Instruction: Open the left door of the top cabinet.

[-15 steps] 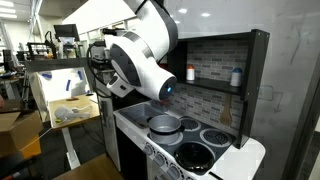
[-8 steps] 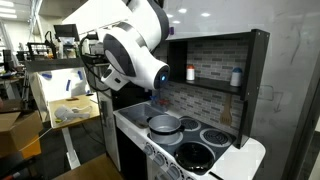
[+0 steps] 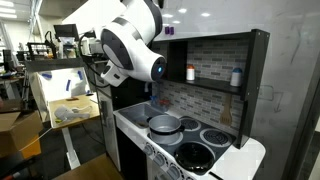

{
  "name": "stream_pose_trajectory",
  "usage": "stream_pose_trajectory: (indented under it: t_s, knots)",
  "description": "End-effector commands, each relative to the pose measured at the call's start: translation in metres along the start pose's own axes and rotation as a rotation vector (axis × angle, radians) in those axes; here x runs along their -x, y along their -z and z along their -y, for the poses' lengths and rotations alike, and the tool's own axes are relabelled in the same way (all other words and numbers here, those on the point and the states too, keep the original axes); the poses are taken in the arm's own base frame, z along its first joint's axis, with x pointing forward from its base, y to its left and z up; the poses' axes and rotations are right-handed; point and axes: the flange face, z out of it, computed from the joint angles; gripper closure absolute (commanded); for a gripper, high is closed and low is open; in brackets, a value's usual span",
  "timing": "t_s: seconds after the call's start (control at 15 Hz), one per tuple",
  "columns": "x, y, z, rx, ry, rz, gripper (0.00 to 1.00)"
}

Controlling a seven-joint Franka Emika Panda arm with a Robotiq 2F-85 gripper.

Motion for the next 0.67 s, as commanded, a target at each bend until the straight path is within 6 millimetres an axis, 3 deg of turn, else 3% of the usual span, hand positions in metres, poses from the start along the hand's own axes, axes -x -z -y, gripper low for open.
stream_pose_trajectory:
  t_s: [0.0, 0.6]
  knots:
    - [0.004, -0.009, 0.001, 0.012, 0.003, -0.049, 0.0]
    - [0.009, -0.03, 0.011, 0.043, 0.034, -0.085, 0.0]
